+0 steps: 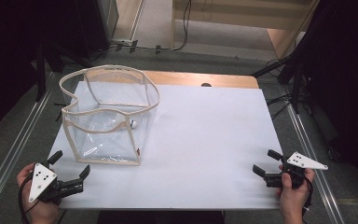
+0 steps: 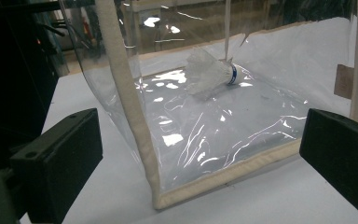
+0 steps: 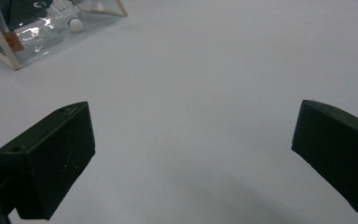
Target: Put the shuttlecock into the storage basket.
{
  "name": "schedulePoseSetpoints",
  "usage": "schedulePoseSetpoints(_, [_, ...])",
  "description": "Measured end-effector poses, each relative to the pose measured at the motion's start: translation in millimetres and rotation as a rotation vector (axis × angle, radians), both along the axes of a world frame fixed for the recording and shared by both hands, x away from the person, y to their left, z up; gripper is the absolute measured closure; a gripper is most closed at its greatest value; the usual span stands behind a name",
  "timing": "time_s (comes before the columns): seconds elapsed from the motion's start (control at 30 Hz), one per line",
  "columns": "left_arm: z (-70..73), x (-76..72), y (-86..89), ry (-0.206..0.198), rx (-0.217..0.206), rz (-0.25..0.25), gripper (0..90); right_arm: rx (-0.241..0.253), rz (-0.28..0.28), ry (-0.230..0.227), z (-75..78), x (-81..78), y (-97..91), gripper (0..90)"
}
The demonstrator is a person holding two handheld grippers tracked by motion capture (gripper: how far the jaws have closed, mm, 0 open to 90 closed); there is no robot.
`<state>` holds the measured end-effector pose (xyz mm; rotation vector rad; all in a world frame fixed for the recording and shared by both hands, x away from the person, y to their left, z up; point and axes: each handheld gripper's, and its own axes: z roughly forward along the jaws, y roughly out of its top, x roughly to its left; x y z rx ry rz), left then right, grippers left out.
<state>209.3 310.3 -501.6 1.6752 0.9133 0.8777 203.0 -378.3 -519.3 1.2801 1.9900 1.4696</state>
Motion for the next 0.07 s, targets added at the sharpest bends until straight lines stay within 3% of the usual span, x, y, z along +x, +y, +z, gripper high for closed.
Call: schedulePoseSetpoints(0.07, [0.0, 0.0, -0.3, -0.001, 0.003, -0.001, 0.0, 0.000, -0.009, 0.004, -0.4, 0.1, -0.4, 0.0])
